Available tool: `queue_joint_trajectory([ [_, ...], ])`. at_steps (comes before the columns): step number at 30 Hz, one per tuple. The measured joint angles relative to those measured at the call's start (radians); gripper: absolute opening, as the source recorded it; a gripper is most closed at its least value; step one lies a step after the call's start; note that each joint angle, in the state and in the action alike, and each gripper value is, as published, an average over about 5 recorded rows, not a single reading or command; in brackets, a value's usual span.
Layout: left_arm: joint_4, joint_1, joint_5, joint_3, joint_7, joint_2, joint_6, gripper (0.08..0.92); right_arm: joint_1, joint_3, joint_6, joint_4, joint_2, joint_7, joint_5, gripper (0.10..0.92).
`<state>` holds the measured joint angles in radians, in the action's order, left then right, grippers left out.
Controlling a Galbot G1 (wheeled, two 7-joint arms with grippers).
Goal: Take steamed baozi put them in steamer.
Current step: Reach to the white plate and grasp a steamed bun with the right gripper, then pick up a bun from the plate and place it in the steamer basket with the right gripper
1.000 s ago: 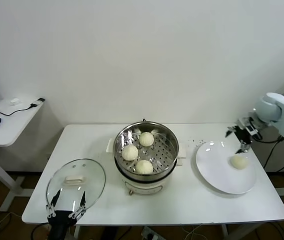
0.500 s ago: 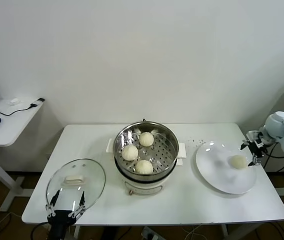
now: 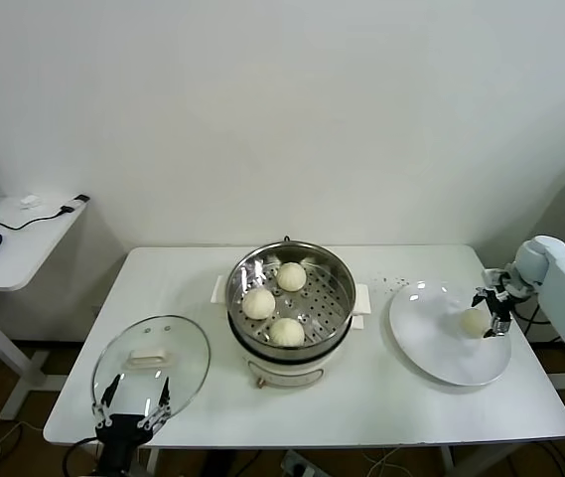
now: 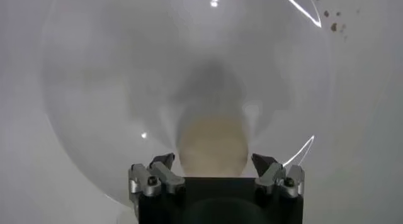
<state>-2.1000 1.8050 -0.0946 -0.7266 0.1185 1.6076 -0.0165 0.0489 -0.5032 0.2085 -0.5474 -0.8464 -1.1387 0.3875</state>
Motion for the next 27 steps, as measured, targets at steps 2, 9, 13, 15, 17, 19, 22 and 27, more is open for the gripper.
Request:
queue_joint_trajectory([
  [2,0.002,-0.002,-0.003,0.001,0.000,0.000,0.000,0.823,0.001,0.013,0.003,0.015,-0.010,0.000,0.009,0.810],
  [9,0.005,-0.001,-0.007,0.001,0.000,-0.001,-0.002,0.823,0.000,0.037,0.010,0.048,-0.031,-0.004,0.027,0.685],
  [13,0.006,0.004,-0.007,0.000,0.000,-0.001,-0.006,0.823,-0.003,0.044,0.011,0.057,-0.035,-0.010,0.031,0.638],
  [15,0.006,0.006,-0.007,0.000,0.000,-0.001,-0.007,0.823,-0.004,0.047,0.011,0.059,-0.035,-0.014,0.030,0.619],
  [17,0.006,0.008,-0.007,-0.001,0.000,-0.001,-0.008,0.823,-0.007,0.048,0.010,0.060,-0.035,-0.017,0.027,0.605],
  [19,0.005,0.010,-0.007,-0.001,0.000,-0.001,-0.009,0.823,-0.010,0.046,0.009,0.059,-0.033,-0.021,0.023,0.595],
  [22,0.003,0.013,-0.007,-0.001,0.000,-0.001,-0.010,0.823,-0.019,0.038,0.005,0.054,-0.027,-0.026,0.009,0.583],
  [27,-0.001,0.016,-0.007,0.001,0.000,-0.001,-0.012,0.823,-0.046,-0.010,-0.016,0.023,-0.005,-0.036,-0.057,0.569],
])
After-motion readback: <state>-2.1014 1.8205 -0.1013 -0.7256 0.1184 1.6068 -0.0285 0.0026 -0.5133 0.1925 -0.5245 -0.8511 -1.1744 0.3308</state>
